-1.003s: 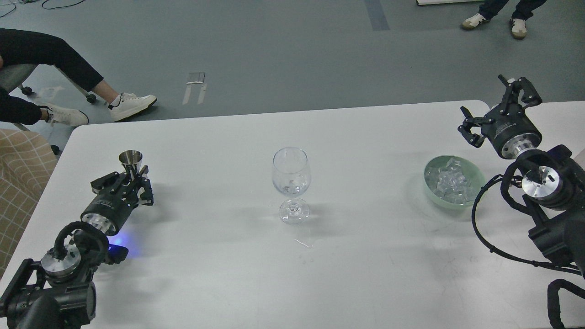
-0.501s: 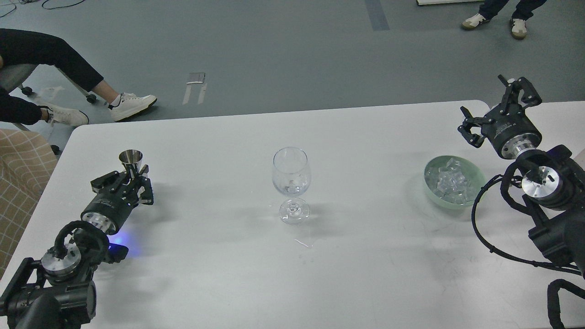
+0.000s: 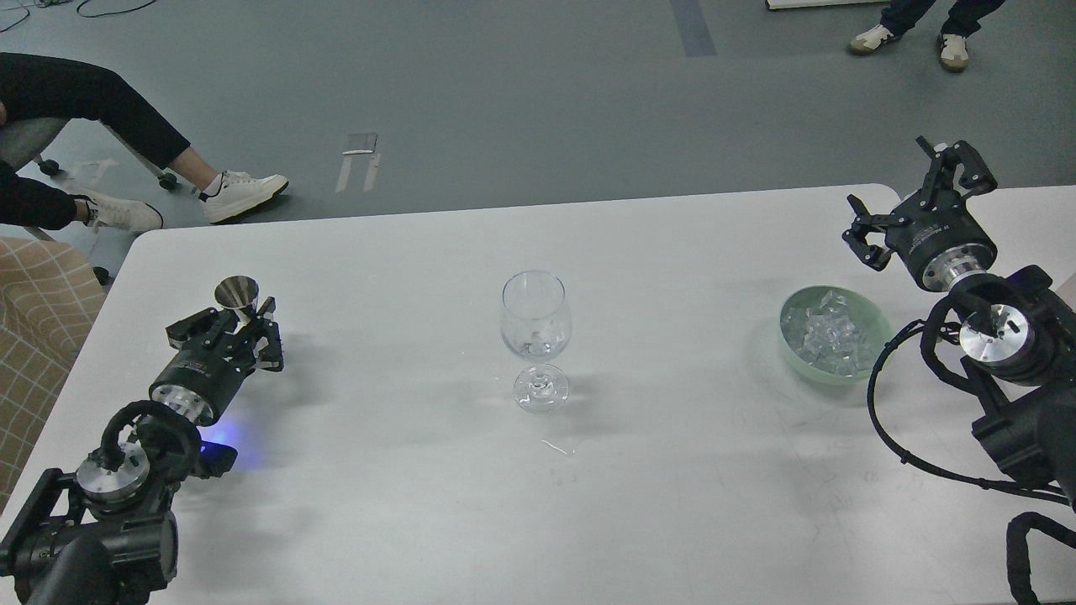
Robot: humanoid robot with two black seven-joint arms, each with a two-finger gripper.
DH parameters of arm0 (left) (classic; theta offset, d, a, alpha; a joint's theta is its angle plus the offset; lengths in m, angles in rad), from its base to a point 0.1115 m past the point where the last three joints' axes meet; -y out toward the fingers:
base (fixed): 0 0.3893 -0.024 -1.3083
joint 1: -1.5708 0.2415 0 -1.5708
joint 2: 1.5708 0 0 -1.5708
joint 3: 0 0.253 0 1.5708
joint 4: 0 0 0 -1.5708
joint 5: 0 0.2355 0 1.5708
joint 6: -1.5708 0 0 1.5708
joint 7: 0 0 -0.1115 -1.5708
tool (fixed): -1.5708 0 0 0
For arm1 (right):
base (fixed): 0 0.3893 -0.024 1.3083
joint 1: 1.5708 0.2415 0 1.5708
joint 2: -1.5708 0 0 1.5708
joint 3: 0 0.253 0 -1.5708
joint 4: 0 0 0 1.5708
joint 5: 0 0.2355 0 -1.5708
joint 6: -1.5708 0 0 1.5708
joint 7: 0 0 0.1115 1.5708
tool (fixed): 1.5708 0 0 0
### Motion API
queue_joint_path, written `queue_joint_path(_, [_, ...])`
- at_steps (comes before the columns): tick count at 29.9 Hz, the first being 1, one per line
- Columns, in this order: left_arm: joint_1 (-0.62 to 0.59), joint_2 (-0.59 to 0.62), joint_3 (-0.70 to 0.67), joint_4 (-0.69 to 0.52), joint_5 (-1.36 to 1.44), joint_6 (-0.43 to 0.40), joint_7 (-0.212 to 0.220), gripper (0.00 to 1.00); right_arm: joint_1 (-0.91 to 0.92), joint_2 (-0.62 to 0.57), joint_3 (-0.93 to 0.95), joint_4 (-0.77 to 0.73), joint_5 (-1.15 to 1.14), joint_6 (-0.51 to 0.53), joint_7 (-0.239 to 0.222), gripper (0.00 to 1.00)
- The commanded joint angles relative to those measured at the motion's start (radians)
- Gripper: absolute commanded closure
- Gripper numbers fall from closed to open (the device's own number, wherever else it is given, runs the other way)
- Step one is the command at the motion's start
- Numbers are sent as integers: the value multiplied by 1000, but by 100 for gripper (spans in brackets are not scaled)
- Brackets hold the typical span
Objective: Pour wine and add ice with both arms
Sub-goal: 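Lower the metal cup upright onto the table with the left gripper, then open the left gripper to release the metal cup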
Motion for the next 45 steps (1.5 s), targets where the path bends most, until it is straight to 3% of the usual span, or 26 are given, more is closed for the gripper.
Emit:
queue_joint_path(1, [3,1,-2,0,0,0,0,64,0,0,0,0,-1,0,1,0])
queue_joint_path(15, [-3,1,-2,2,6,1,0,54,1,0,0,0,1,0,1,0])
queue_joint_path(20, [-4,3,-2,0,8,1,0,31,1,0,0,0,1,0,1,0])
queue_joint_path(27, [-1,1,0,-1,8,1,5,19,1,0,0,-3,-1,0,1,0])
queue_joint_path(30, [3,1,0,-9,8,0,8,1,0,0,0,-2,1,0,1,0])
queue_joint_path(45, [-3,35,-3,-17,3,0,6,1,3,0,0,-2,1,0,-1,0])
